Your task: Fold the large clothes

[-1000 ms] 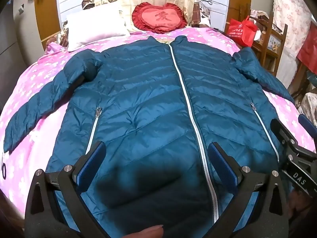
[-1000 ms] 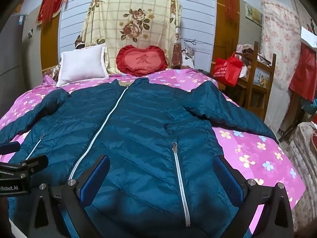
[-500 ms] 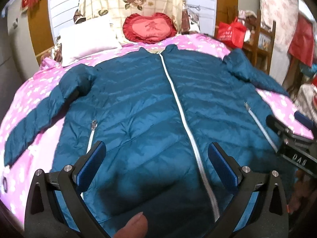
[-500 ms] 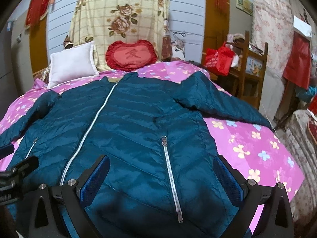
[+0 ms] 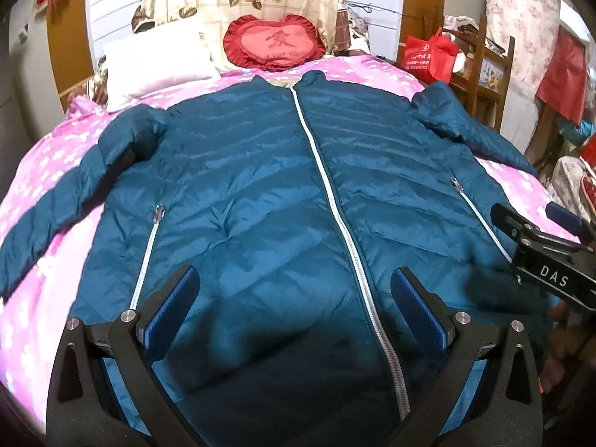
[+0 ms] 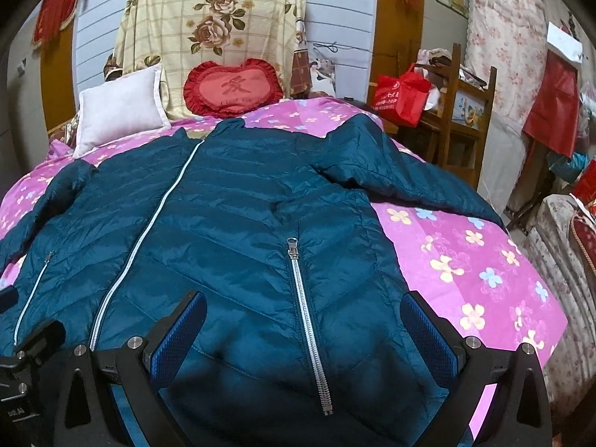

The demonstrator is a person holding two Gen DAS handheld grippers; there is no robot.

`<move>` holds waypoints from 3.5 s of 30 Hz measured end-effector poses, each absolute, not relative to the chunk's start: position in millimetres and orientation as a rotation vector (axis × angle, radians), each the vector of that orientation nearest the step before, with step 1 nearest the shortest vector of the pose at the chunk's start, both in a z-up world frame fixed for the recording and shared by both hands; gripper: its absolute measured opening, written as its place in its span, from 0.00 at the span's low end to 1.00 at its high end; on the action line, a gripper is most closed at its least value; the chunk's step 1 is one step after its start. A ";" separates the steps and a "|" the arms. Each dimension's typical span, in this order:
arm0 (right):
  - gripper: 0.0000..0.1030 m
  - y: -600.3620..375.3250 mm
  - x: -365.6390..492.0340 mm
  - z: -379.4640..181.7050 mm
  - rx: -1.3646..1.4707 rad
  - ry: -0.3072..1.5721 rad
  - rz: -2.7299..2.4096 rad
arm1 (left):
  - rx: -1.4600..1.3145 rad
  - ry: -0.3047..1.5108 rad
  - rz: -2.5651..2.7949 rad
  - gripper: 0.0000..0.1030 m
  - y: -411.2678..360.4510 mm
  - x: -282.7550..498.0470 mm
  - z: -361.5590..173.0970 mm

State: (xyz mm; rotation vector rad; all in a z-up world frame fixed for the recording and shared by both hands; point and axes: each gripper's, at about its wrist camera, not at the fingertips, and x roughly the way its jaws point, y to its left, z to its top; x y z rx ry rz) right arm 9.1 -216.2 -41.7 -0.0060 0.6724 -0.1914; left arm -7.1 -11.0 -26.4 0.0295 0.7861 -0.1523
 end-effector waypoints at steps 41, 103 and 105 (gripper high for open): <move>1.00 -222.0 10.1 -45.4 -0.017 0.691 -0.207 | -0.053 0.719 -0.048 1.00 33.8 18.6 -11.3; 1.00 -171.6 32.5 -57.2 -0.087 0.717 -0.108 | -0.111 0.868 0.100 1.00 72.0 63.6 -72.2; 1.00 -173.5 31.3 -55.9 -0.082 0.712 -0.108 | -0.106 0.870 0.104 1.00 71.3 63.6 -72.5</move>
